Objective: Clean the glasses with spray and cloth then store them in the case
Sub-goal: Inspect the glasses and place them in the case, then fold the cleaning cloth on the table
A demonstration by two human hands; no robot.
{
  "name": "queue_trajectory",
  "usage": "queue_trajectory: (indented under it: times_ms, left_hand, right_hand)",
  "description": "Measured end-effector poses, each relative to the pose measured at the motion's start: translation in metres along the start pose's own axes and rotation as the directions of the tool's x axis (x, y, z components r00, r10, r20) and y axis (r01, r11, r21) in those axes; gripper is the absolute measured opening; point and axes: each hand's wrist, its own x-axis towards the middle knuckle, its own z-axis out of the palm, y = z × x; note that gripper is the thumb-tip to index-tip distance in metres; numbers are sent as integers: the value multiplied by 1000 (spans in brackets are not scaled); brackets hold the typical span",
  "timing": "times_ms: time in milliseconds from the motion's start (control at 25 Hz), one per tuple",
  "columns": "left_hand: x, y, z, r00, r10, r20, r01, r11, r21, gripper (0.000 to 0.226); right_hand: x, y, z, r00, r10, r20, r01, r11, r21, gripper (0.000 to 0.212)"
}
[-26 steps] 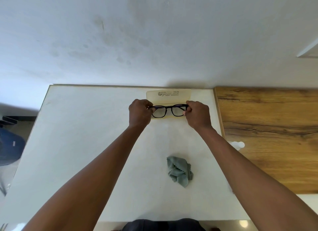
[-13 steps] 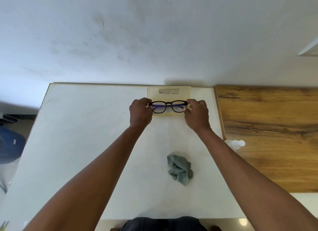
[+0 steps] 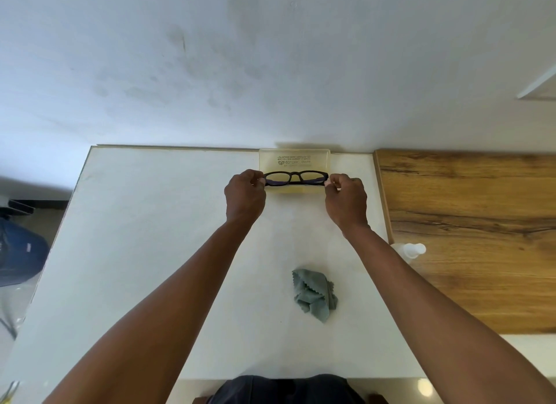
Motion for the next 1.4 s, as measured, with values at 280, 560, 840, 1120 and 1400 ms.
queue_trajectory:
  times_ms: [280, 560, 840, 1120, 1400]
  left_hand:
    - [-21, -3, 2, 981, 86, -175, -100, 992, -74, 20]
    - [-96, -49, 19, 896, 419, 149, -430, 901, 55, 13]
    - [-126, -72, 20, 887, 305, 347, -408, 869, 280, 37]
    - [-131, -70, 22, 839, 441, 318, -526, 808, 265, 17]
    - [-126, -53, 7, 836, 497, 234, -508, 861, -18, 14]
  right_hand:
    - [-26, 1, 0, 980, -156, -121, 157, 988, 2, 31]
    - [-92, 33, 3, 959, -279, 41, 278, 960, 15, 20]
    - [-144, 64, -11, 911, -380, 161, 400, 909, -119, 34]
    - [-147, 70, -14, 904, -407, 134, 428, 873, -234, 28]
    - [-132, 37, -28, 980, -77, 181, 27, 963, 268, 11]
